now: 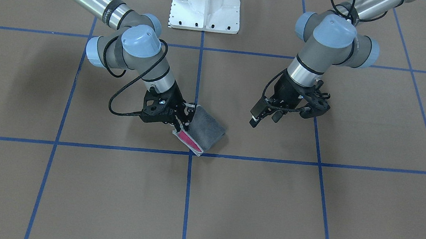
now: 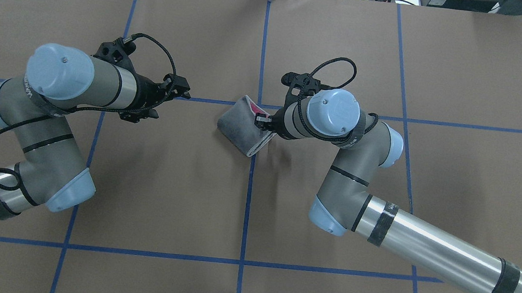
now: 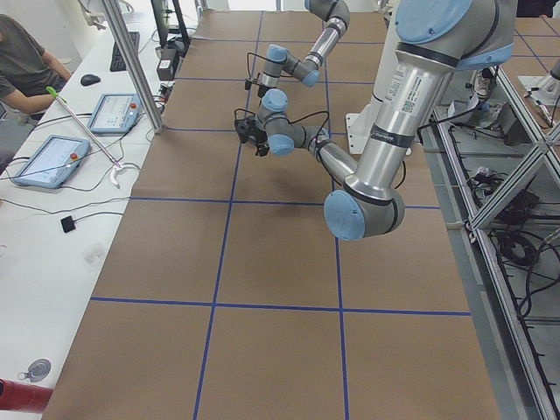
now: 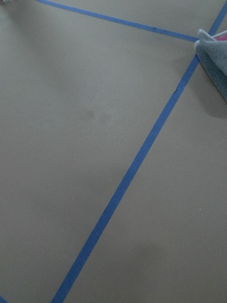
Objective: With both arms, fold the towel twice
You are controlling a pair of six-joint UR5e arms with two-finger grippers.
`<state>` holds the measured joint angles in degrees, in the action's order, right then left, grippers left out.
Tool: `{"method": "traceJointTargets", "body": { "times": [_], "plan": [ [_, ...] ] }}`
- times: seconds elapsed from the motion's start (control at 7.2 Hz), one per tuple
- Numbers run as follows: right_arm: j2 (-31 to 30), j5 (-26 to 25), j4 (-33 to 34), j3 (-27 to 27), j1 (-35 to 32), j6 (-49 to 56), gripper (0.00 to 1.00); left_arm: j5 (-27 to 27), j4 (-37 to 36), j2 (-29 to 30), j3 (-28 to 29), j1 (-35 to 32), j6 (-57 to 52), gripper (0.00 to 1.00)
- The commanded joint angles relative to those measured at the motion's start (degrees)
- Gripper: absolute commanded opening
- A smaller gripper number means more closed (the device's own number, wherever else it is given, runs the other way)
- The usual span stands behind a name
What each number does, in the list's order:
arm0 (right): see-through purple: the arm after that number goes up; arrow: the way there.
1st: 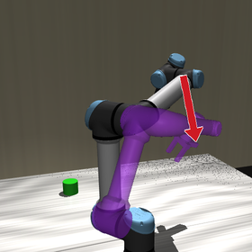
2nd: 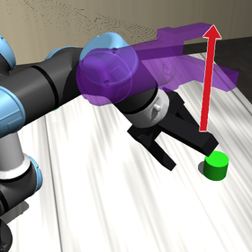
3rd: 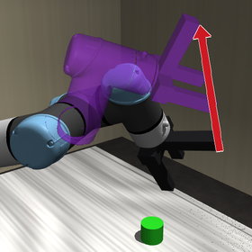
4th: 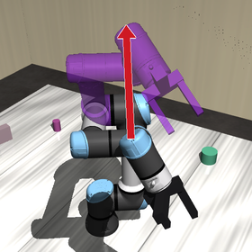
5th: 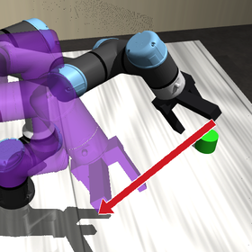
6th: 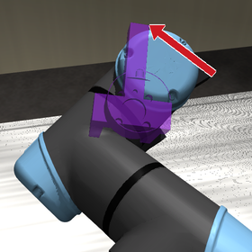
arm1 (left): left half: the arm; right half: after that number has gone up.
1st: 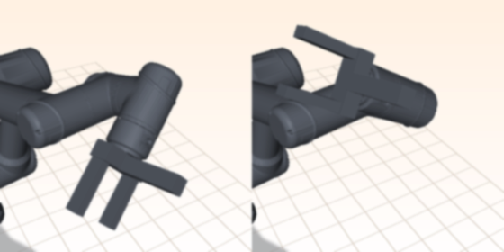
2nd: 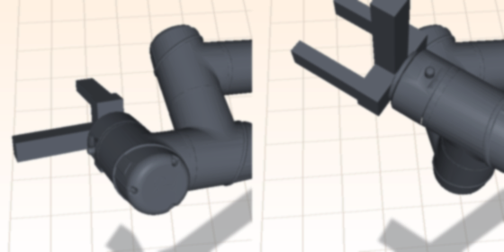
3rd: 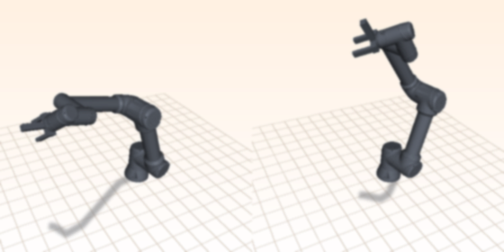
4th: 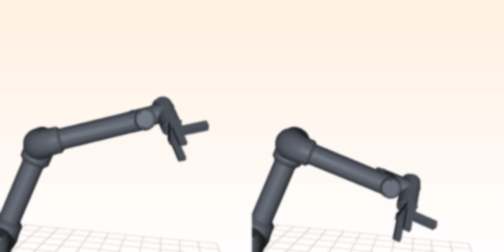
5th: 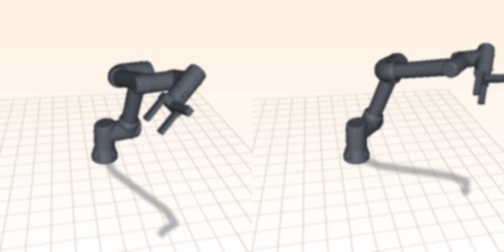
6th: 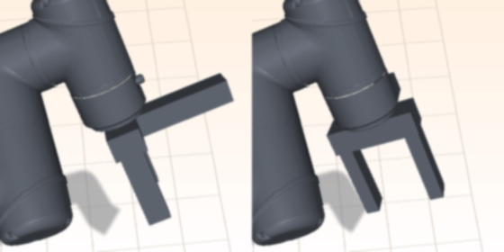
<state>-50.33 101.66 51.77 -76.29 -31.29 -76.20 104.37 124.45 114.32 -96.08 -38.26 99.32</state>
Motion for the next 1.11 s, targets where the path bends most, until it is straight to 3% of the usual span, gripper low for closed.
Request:
{"method": "traceJointTargets", "body": {
  "times": [0.0, 0.97],
  "plan": [
    [-0.03, 0.03, 0.00, 0.00, 0.00, 0.26, 0.00, -0.05, 0.00, 0.12, -0.07, -0.06, 0.09, 0.99],
    [0.15, 1.34, 0.00, -1.58, -3.16, 2.28, 0.00, -0.13, -0.09, 0.38, 0.11, 0.20, 0.62, 0.99]
  ]
}}
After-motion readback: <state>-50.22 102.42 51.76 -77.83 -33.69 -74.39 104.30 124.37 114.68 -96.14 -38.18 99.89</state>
